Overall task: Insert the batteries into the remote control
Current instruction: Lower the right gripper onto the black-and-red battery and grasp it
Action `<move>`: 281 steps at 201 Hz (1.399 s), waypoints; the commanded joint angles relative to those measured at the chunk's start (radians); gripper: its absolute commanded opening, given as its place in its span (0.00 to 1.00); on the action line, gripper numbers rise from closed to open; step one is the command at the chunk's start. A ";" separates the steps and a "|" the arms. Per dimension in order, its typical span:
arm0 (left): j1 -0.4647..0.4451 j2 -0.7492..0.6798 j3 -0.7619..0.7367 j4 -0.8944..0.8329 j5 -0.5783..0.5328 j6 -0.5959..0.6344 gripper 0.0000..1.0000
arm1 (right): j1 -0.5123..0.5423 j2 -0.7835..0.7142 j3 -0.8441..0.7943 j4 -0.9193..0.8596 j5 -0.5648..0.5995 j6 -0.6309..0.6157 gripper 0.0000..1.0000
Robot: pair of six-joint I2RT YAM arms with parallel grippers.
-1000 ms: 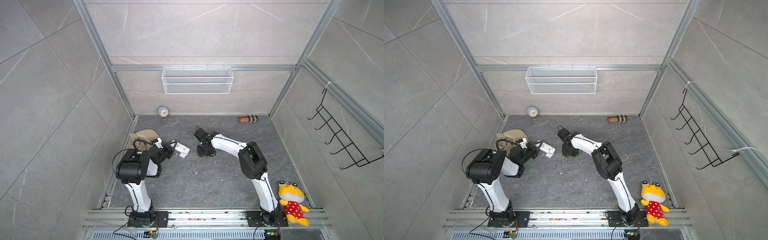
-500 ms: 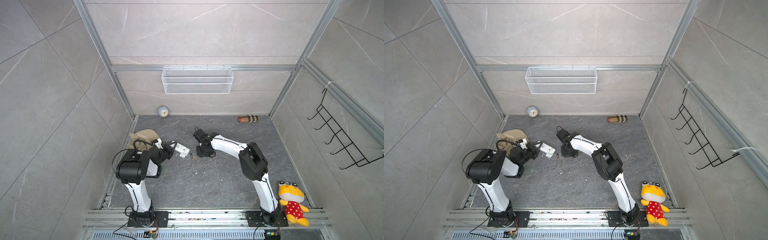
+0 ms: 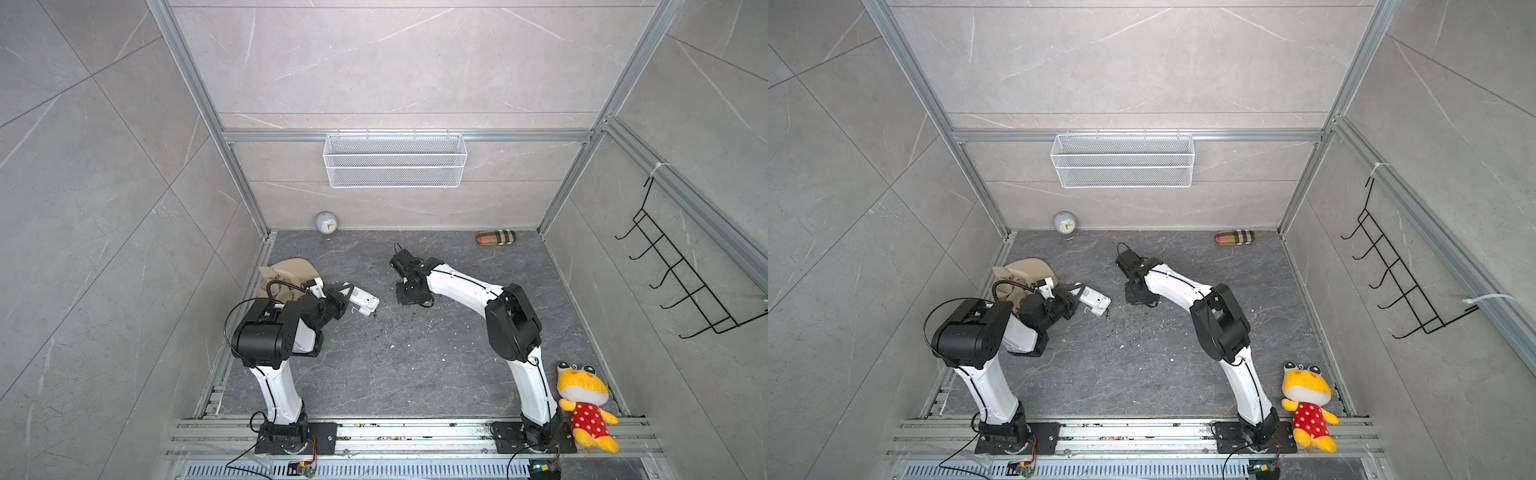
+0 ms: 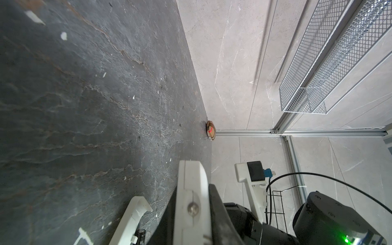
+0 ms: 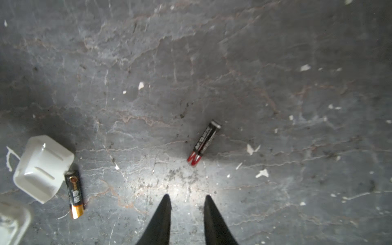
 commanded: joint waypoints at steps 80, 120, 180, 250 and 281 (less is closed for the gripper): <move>-0.004 -0.017 0.004 0.073 0.003 0.021 0.02 | -0.006 0.162 0.208 -0.145 0.041 0.045 0.31; -0.002 -0.011 0.007 0.073 0.006 0.018 0.02 | -0.007 0.185 0.225 -0.156 0.045 0.042 0.30; -0.004 -0.006 0.009 0.072 0.008 0.012 0.02 | -0.008 0.223 0.249 -0.162 0.029 0.042 0.26; -0.003 -0.009 0.007 0.073 0.007 0.012 0.02 | -0.012 0.231 0.229 -0.158 0.036 0.032 0.17; -0.004 -0.007 0.008 0.072 0.009 0.012 0.02 | -0.017 0.222 0.209 -0.160 0.039 0.028 0.10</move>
